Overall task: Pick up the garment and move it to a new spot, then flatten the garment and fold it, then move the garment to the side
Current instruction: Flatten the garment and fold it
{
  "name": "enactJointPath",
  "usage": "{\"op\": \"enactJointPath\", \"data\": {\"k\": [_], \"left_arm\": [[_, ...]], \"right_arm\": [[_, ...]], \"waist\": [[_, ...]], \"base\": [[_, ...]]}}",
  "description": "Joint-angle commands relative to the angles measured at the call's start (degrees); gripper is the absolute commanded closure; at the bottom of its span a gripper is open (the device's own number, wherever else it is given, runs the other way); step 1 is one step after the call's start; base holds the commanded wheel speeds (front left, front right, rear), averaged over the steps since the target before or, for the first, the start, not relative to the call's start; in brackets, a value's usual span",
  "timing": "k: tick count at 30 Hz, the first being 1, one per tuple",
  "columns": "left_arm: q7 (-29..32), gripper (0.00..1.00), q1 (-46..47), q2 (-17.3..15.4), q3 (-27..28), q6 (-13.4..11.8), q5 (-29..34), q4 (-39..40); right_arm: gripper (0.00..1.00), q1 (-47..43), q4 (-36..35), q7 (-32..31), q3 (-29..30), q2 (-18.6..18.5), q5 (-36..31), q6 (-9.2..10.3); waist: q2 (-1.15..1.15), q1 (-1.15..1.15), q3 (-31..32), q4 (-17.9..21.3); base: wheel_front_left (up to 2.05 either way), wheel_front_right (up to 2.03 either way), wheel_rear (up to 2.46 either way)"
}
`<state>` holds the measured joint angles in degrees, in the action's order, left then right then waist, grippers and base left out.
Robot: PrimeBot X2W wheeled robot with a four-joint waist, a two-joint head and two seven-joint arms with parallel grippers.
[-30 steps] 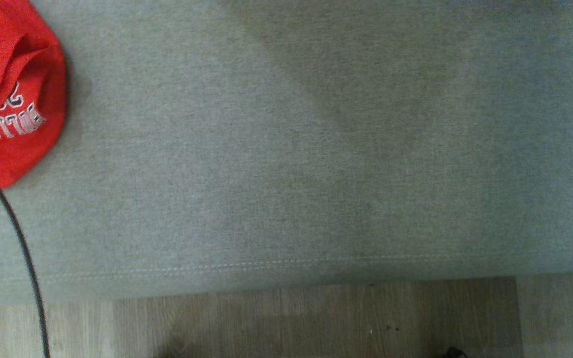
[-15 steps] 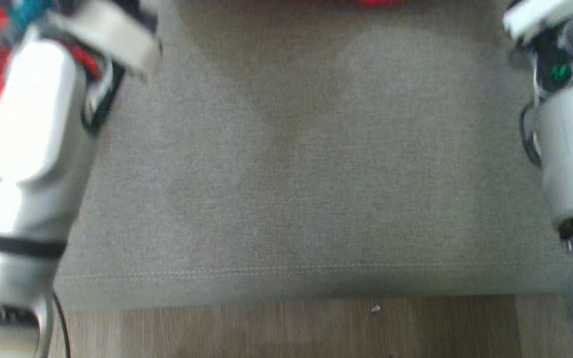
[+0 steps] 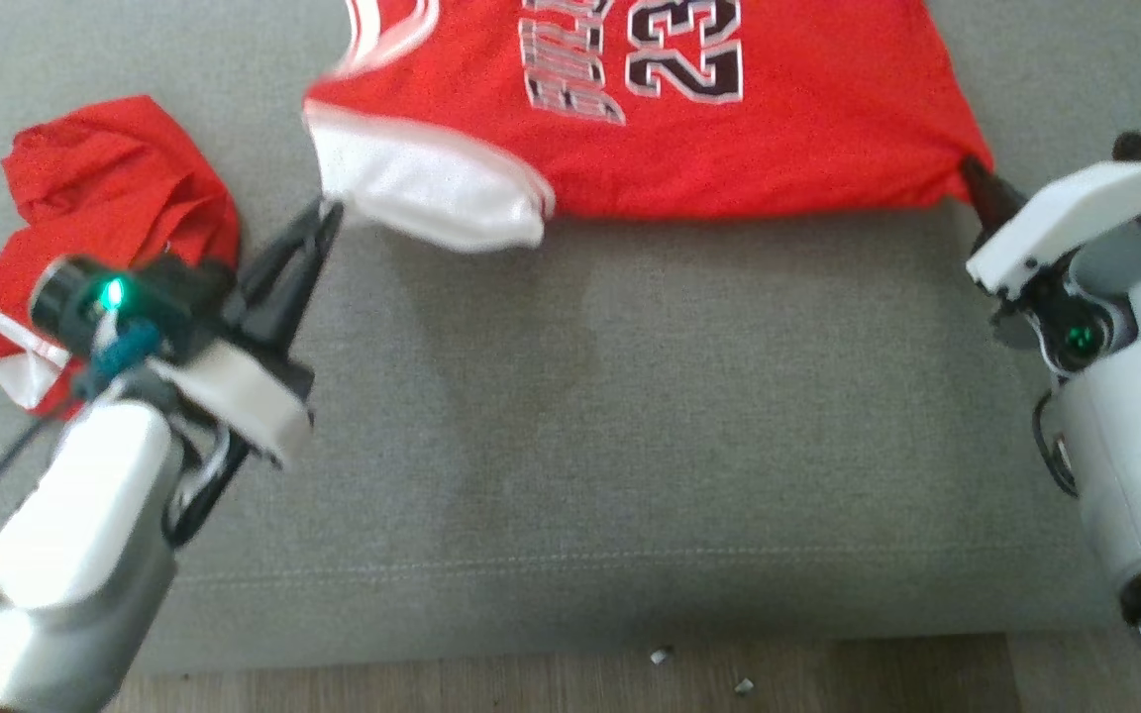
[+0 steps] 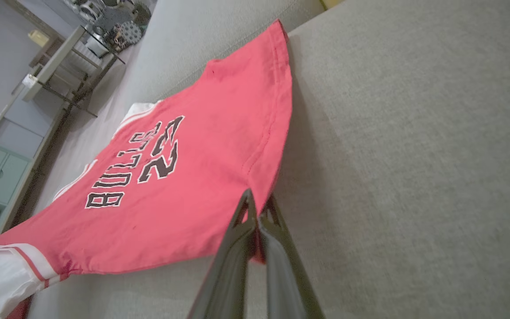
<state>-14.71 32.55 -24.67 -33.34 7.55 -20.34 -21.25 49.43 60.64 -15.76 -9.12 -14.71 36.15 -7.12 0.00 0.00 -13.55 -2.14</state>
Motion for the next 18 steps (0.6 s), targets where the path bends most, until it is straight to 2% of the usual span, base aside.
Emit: {"op": "enactJointPath", "data": {"k": [1,12,18], "left_arm": [[-0.29,1.00,1.07,-3.02,1.74,-0.07,-0.24,2.05],[1.77,1.00,-5.26,-9.12,-2.97,-0.07,0.18,5.99],[2.81,1.00,-7.28,-10.68,-4.38,-0.07,-0.63,8.72]], "right_arm": [[1.00,-0.41,-2.18,-0.36,-1.23,-0.56,-0.02,-0.36],[1.00,-4.68,-5.75,-6.34,-6.95,-3.80,1.86,-0.36],[1.00,-7.27,-8.99,-12.60,-9.13,-6.58,5.78,-0.36]], "waist": [[0.00,0.00,0.86,-0.18],[0.00,0.00,2.71,-0.76],[0.00,0.00,2.78,-1.58]], "base": [[0.00,0.00,0.00],[0.00,0.00,0.00],[0.00,0.00,0.00]]}}
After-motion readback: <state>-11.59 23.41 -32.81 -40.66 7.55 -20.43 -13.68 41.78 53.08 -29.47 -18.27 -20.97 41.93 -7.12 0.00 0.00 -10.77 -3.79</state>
